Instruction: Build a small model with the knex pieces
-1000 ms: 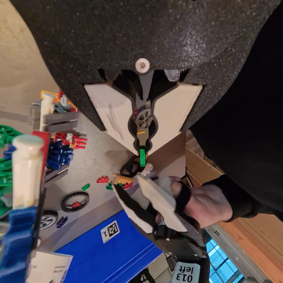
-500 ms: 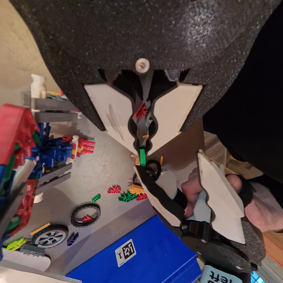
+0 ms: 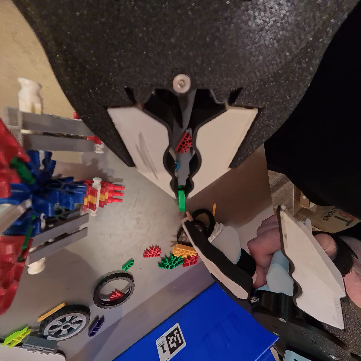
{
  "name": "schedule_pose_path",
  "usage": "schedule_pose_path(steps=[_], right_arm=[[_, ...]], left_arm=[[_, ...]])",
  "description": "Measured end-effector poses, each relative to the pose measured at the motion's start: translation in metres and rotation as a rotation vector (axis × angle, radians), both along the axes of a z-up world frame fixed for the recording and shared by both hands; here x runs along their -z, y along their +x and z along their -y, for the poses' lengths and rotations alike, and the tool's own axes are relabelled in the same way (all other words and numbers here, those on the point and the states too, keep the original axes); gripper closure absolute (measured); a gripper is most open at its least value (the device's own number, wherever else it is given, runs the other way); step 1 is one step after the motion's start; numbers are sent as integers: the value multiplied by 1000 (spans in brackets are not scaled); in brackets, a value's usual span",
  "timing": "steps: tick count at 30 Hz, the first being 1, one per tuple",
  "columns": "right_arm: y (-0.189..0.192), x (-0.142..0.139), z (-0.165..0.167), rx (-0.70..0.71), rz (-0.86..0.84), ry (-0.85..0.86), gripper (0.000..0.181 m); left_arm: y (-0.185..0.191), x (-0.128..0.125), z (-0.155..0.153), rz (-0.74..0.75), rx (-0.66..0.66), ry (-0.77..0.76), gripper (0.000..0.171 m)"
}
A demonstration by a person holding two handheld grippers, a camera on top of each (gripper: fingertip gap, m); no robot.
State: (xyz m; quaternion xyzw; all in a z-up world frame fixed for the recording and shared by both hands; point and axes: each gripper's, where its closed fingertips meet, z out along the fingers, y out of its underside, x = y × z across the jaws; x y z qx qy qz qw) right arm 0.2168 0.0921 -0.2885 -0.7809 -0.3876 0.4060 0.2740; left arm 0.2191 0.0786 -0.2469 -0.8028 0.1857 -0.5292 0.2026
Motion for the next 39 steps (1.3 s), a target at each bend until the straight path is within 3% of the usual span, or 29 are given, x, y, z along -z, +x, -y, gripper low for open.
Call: schedule_pose_path(steps=[4, 6, 11, 14, 17, 23, 27, 29, 39], right_arm=[[0, -2, 0, 2, -9, 5, 175], [0, -1, 0, 2, -9, 4, 175], [0, -3, 2, -8, -17, 13, 175], [0, -4, 2, -12, -21, 15, 175], [0, -3, 4, -21, -21, 15, 175], [0, -2, 5, -28, -18, 7, 175], [0, -3, 5, -30, -20, 4, 175], [0, -3, 4, -28, -21, 2, 175], [0, -1, 4, -25, -14, -7, 175]], left_arm=[[-3, -3, 1, -23, 8, 35, 86], [-5, -9, 4, -33, 31, 67, 96], [-19, -50, 9, -28, 67, 223, 120], [-45, -81, 3, -64, 53, 337, 129], [-94, -94, -19, -202, -28, 418, 135], [-234, -69, -70, -728, -248, 452, 143], [-294, -42, -78, -1030, -225, 411, 139], [-311, -27, -77, -1098, -195, 359, 130], [-340, 15, -80, -1197, -64, 226, 127]])
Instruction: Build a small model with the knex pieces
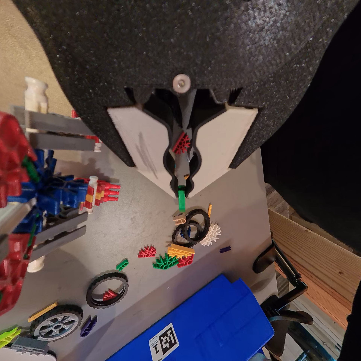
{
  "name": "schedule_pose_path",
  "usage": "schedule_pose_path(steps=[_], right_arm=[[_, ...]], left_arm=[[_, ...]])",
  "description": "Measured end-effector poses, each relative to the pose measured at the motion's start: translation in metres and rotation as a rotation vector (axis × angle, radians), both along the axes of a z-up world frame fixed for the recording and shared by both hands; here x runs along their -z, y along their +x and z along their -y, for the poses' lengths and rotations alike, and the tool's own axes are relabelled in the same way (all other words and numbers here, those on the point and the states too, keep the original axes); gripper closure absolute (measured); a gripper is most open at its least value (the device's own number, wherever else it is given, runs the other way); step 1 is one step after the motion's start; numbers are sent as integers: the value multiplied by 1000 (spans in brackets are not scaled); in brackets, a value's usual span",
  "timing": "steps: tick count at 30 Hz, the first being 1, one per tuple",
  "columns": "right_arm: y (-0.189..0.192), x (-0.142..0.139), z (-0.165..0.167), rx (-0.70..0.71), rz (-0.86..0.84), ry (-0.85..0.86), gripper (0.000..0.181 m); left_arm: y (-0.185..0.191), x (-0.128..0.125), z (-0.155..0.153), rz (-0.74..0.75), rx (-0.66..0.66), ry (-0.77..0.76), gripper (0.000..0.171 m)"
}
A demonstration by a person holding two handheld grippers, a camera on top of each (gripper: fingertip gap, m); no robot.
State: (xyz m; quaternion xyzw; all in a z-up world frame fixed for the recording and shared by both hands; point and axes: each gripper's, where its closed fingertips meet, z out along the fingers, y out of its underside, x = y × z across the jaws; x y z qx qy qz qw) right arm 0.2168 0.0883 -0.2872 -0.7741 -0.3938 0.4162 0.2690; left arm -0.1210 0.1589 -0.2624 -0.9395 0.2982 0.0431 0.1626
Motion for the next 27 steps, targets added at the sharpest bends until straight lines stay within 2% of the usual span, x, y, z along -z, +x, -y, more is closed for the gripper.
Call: schedule_pose_path(steps=[8, 16, 22, 25, 27], right_arm=[[0, 1, -2, 7, 4, -6, 175], [0, 2, -4, 14, 6, -21, 175], [0, 2, -3, 8, 8, -28, 175], [-1, 3, -3, 8, 9, -31, 175], [-1, 3, -4, 8, 11, -33, 175]], left_arm=[[-9, 20, -18, -53, -24, -35, 132], [-4, 37, -1, -63, 43, -169, 133], [6, 36, 2, -56, 84, -190, 135], [21, 30, 5, 14, 115, -196, 135], [22, 27, 3, 6, 119, -186, 134]])
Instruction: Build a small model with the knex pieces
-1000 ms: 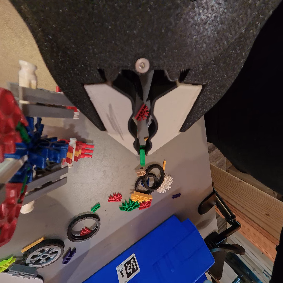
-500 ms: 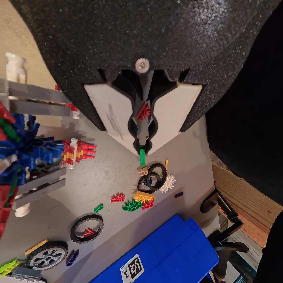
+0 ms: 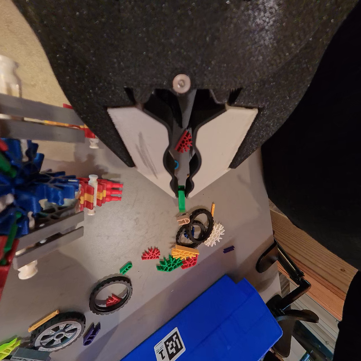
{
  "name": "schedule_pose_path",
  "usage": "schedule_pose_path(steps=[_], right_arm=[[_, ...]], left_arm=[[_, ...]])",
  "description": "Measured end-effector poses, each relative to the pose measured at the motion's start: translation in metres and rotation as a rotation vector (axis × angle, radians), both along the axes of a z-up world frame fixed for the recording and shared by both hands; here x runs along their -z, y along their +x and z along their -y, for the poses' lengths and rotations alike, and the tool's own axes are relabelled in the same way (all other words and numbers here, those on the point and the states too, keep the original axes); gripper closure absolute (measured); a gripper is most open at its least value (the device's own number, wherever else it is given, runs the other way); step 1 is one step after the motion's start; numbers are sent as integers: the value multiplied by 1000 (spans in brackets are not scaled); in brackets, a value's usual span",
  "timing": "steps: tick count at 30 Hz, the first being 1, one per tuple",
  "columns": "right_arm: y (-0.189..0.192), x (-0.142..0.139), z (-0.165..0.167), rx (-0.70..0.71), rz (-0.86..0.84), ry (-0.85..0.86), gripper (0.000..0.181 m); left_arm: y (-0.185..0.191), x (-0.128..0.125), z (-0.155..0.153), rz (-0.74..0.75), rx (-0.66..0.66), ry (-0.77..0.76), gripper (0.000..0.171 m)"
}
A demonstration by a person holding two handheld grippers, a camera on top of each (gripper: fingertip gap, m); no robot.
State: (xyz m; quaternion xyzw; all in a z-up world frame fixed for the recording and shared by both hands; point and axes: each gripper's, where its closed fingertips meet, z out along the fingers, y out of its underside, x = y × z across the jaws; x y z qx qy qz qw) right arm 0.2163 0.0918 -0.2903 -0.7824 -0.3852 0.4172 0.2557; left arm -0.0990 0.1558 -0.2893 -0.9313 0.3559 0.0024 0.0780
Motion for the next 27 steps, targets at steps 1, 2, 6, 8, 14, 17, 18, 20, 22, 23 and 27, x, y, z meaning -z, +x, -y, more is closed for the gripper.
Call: schedule_pose_path(steps=[1, 2, 6, 8, 14, 17, 18, 20, 22, 23, 27], right_arm=[[0, 0, 0, 0, 0, -1, 175], [0, 0, 0, 0, 1, -2, 175], [0, 1, 0, -2, 2, -4, 175], [0, 1, 0, -3, 3, -4, 175], [0, 1, 0, 1, 4, -2, 175], [0, 1, 0, 1, 4, -1, 175], [0, 1, 0, 1, 5, -2, 175], [0, 1, 0, 1, 5, -2, 175], [0, 1, 0, 0, 5, -3, 175], [0, 1, 0, -1, 5, -3, 175], [-1, 2, 0, -2, 8, -5, 175]], left_arm=[[0, 0, 0, -4, 6, -3, 134], [2, 0, 1, 2, 11, -6, 134], [8, 8, 3, 10, 36, -15, 132], [16, 11, 9, 40, 48, -36, 132], [40, 10, 23, 141, 108, -86, 131], [48, -1, 19, 217, 102, -65, 132], [45, -3, 16, 203, 98, -48, 131], [37, -5, 11, 170, 93, -28, 129], [35, -4, 10, 168, 95, -24, 126], [36, -4, 11, 172, 102, -25, 124], [47, 2, 16, 178, 159, -38, 114]])
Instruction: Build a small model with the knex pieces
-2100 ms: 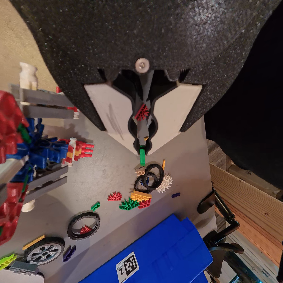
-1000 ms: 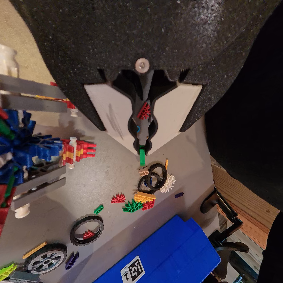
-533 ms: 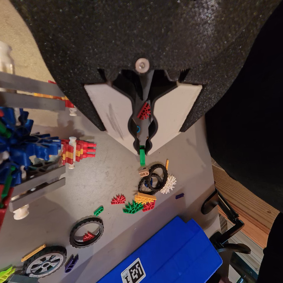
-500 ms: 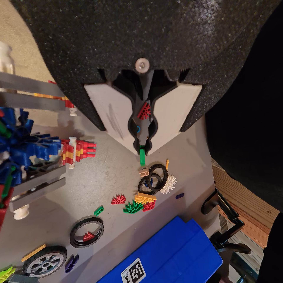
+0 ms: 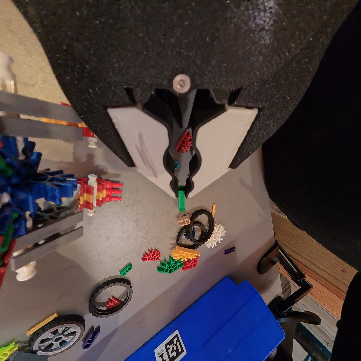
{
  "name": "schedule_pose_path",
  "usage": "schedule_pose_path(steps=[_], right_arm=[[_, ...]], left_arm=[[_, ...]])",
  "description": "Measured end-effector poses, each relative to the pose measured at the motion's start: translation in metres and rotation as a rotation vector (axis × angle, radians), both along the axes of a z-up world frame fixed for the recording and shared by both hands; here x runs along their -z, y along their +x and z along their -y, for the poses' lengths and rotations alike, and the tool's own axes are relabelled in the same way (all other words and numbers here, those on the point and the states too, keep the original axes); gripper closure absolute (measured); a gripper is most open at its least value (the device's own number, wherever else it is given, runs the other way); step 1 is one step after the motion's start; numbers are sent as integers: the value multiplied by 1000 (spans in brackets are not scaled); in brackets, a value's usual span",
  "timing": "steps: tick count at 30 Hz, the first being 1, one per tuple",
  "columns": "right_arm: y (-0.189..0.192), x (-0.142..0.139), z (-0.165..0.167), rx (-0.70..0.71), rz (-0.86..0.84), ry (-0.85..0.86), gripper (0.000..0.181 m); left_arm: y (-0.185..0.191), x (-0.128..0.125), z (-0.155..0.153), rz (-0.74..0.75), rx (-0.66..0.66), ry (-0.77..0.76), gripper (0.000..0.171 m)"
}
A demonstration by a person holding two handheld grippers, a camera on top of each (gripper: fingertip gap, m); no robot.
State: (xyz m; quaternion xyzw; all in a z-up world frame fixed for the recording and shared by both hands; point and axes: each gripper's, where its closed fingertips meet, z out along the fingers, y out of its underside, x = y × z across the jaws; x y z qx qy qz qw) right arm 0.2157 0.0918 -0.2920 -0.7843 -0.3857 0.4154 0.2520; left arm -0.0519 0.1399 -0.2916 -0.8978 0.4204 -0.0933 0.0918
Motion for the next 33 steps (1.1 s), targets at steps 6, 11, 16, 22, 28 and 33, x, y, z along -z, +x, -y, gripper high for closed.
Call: schedule_pose_path(steps=[6, 11, 16, 22, 28, 33], right_arm=[[0, 1, 0, -1, 3, -2, 175], [0, 1, 0, 0, 6, 0, 175], [0, 1, 0, 0, 8, 0, 175], [0, 2, 0, 1, 10, 0, 175], [0, 2, 0, 1, 9, 0, 175], [0, 1, 0, 1, 6, 3, 175]], left_arm=[[6, 12, -4, -26, 27, 23, 112], [1, 12, -14, -36, -4, 50, 112], [-19, 8, -35, -116, -78, 123, 121], [-18, -14, -66, -120, -113, 296, 132], [25, -8, -47, 60, 8, 194, 137], [22, 8, -47, 35, 5, 163, 141]])
